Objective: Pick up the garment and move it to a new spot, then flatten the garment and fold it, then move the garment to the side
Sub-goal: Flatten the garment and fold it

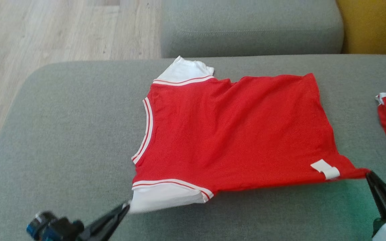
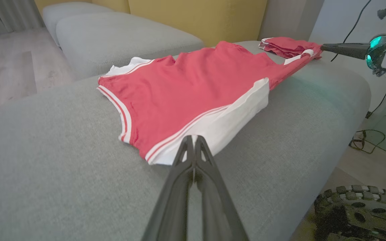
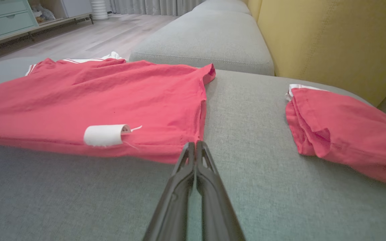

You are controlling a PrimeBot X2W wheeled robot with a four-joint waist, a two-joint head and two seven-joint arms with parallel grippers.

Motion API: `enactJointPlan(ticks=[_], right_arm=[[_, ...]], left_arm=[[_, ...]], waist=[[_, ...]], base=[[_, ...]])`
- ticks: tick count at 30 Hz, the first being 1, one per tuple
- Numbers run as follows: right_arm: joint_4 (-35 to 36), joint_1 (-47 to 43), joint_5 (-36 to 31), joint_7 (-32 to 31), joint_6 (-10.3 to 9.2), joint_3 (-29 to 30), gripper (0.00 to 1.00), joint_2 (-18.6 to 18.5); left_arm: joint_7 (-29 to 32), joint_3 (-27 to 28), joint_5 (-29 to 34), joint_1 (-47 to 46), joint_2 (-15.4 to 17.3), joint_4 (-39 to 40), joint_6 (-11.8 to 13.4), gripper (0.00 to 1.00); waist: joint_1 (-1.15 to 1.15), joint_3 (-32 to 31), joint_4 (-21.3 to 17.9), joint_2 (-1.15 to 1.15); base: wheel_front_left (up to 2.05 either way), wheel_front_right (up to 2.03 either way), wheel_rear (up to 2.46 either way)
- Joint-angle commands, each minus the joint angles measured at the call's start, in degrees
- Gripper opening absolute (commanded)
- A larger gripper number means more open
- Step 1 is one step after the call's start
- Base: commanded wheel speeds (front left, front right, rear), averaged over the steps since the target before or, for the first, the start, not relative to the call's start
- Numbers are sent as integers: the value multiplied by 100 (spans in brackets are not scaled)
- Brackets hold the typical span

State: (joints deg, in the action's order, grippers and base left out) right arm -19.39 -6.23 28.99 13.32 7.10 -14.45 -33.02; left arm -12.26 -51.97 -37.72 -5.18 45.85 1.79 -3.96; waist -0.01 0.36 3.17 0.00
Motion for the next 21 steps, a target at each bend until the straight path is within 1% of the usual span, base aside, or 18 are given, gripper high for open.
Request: enactJointPlan(ticks=[1,5,9,14,21], right_arm=[[157,254,-53,-34,39,44,0,-184],[111,634,-48,-210,39,118,0,-139],[-28,1196,15,-415,39,43,0,-90],[-342,2012,22,-544,39,-253,0,-48],[-938,2933,21,-481,39,-673,0,-3]], left_arm=[[-88,303,113,-537,110,51,23,0],[-116,350,394,-1192,-174,-238,-65,0],[-160,409,660,-1937,-424,-658,-169,0],[-212,369,941,-2787,-596,-1200,-287,0],[-263,319,1181,-3755,-848,-1846,-339,0]], waist=[[1,99,30,0],[1,368,95,0],[1,641,44,0],[1,958,-69,0],[1,1308,-176,0]], base=[[0,0,0],[0,0,0],[0,0,0],[0,0,0],[0,0,0]])
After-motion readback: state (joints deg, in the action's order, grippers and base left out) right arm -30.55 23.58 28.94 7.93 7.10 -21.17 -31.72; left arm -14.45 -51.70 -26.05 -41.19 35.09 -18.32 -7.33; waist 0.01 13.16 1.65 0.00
